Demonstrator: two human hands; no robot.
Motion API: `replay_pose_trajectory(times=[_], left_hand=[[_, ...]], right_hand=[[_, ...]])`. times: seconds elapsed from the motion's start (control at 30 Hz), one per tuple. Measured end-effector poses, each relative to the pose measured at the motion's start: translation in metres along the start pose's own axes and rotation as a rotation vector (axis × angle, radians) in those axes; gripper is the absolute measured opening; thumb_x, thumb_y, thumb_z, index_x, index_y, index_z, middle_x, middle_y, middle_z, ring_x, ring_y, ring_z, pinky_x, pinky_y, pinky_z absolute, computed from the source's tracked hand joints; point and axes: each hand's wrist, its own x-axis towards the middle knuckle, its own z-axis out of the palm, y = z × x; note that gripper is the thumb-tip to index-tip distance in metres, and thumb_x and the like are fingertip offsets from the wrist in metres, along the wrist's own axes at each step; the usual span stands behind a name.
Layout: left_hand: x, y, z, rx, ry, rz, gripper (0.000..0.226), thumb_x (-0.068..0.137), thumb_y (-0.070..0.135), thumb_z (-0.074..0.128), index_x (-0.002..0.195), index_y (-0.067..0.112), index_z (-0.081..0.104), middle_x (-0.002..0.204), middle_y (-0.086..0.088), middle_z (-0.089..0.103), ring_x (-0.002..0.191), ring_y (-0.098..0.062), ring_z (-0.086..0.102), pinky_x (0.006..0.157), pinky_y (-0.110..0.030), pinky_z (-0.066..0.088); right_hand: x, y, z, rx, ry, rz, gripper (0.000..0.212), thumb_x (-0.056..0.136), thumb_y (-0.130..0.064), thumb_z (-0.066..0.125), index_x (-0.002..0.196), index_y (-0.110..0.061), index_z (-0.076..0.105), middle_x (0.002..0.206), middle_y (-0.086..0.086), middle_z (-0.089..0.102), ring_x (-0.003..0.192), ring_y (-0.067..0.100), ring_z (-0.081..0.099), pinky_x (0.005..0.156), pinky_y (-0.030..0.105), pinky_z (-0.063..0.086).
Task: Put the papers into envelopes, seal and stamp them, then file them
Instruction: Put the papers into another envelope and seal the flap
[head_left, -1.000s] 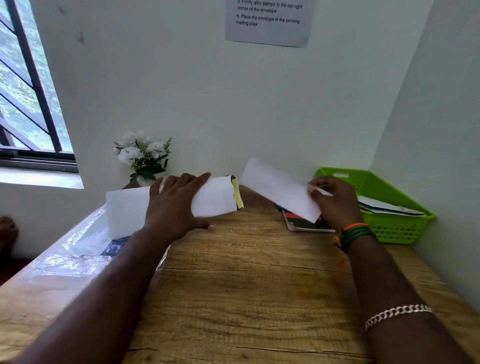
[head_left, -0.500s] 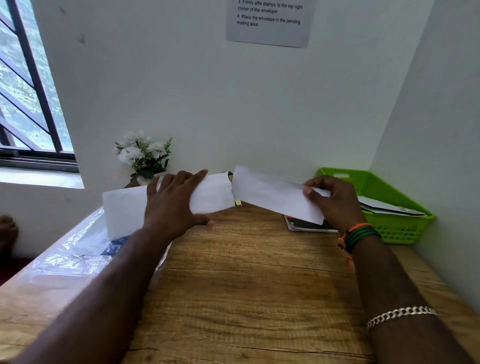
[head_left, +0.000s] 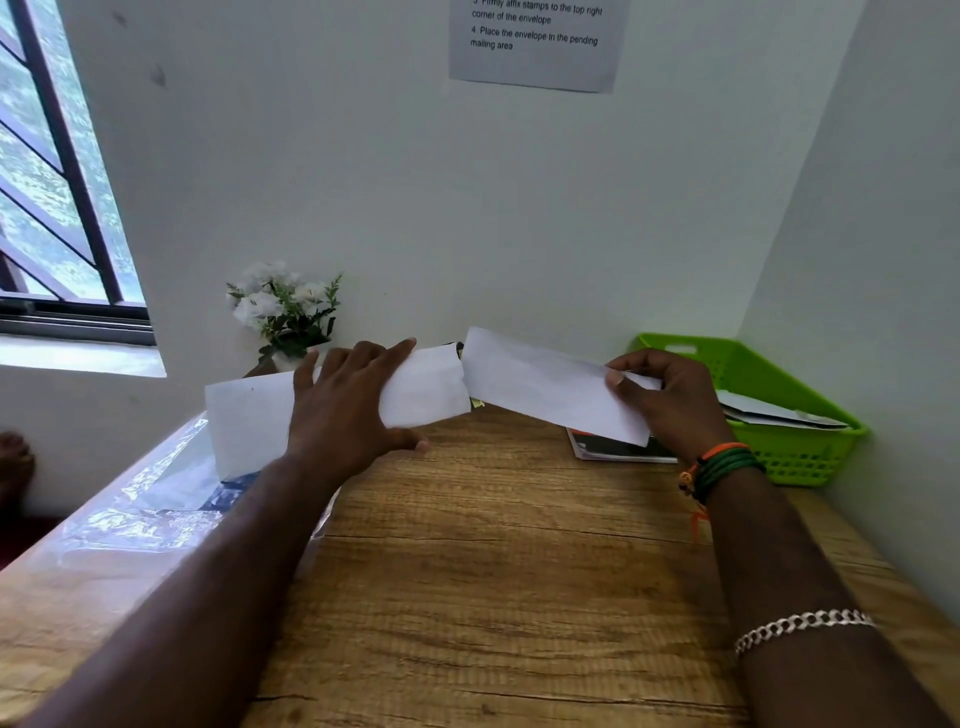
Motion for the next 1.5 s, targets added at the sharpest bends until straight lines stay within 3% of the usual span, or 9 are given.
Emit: replay_pose_trajectory(times=[0.33,0.53,0.63,0.9,1.0,1.1,1.2,1.33,1.5], left_hand=[[-0.001,0.004,0.001,-0.021,0.006,0.028,0.12,0.054,0.082,0.078,0.156,0.038,0.032,0.139,0.005,0.052,0.134,-0.027,0.042,0.12,-0.059,0.019],[-0.001,0.006,0.003,-0.02,-0.018,0.072,0.121,0.055,0.086,0.073,0.157,0.039,0.028,0.142,0.006,0.049,0.134,-0.024,0.04,0.121,-0.057,0.018],[-0.002,0.01,0.002,-0.032,-0.057,0.128,0.122,0.053,0.091,0.067,0.157,0.041,0.026,0.141,0.008,0.049,0.132,-0.022,0.041,0.12,-0.057,0.02],[-0.005,0.035,0.007,-0.067,-0.175,0.224,0.113,0.06,0.085,0.071,0.155,0.044,0.026,0.148,0.013,0.042,0.138,-0.017,0.033,0.12,-0.05,0.021],[-0.004,0.028,0.004,-0.067,-0.142,0.198,0.113,0.059,0.086,0.068,0.155,0.045,0.025,0.145,0.013,0.045,0.134,-0.017,0.036,0.117,-0.048,0.024],[-0.004,0.023,0.001,-0.069,-0.112,0.172,0.114,0.057,0.09,0.06,0.155,0.044,0.027,0.143,0.011,0.047,0.131,-0.018,0.041,0.117,-0.05,0.026],[-0.005,0.027,0.002,-0.066,-0.104,0.179,0.112,0.058,0.09,0.062,0.154,0.043,0.029,0.142,0.011,0.049,0.13,-0.018,0.042,0.116,-0.049,0.027],[-0.005,0.034,0.006,-0.06,-0.138,0.2,0.112,0.06,0.089,0.065,0.154,0.043,0.028,0.142,0.011,0.047,0.133,-0.018,0.039,0.117,-0.05,0.025],[-0.005,0.032,0.003,-0.066,-0.11,0.172,0.112,0.061,0.09,0.063,0.155,0.043,0.026,0.145,0.01,0.047,0.134,-0.02,0.04,0.118,-0.051,0.024]], right_hand=[[-0.004,-0.003,-0.001,-0.009,-0.132,0.054,0.01,0.087,-0.011,0.075,0.085,-0.02,0.073,0.089,-0.006,0.071,0.068,-0.008,0.064,0.059,0.011,0.05],[-0.007,-0.008,-0.001,0.005,-0.157,0.089,0.007,0.087,-0.009,0.075,0.089,-0.015,0.074,0.091,-0.007,0.07,0.07,-0.008,0.065,0.056,0.009,0.047],[-0.009,-0.011,0.004,0.019,-0.168,0.103,0.008,0.087,-0.01,0.075,0.091,-0.017,0.077,0.092,-0.008,0.072,0.08,0.004,0.067,0.061,0.014,0.052],[-0.02,-0.011,0.047,0.026,-0.223,0.057,0.013,0.088,-0.024,0.075,0.101,-0.025,0.077,0.102,-0.011,0.073,0.094,0.003,0.067,0.085,0.027,0.054],[-0.019,-0.013,0.051,0.039,-0.095,0.07,0.017,0.09,-0.025,0.073,0.107,-0.024,0.073,0.099,-0.007,0.072,0.096,0.009,0.067,0.084,0.03,0.055],[-0.017,-0.012,0.046,0.1,0.101,0.162,0.008,0.09,-0.015,0.07,0.092,-0.022,0.072,0.089,0.002,0.072,0.086,0.022,0.071,0.069,0.039,0.062],[-0.019,-0.01,0.047,0.079,0.097,0.186,0.014,0.088,-0.011,0.071,0.081,-0.023,0.074,0.081,0.003,0.074,0.08,0.022,0.072,0.069,0.042,0.063],[-0.029,-0.02,0.062,0.123,-0.039,0.175,0.006,0.086,-0.01,0.074,0.086,-0.016,0.076,0.086,0.005,0.075,0.076,0.017,0.071,0.059,0.025,0.055],[-0.029,-0.026,0.061,0.151,-0.059,0.129,0.009,0.089,-0.01,0.072,0.094,-0.017,0.076,0.084,0.005,0.075,0.07,0.018,0.071,0.058,0.021,0.05]])
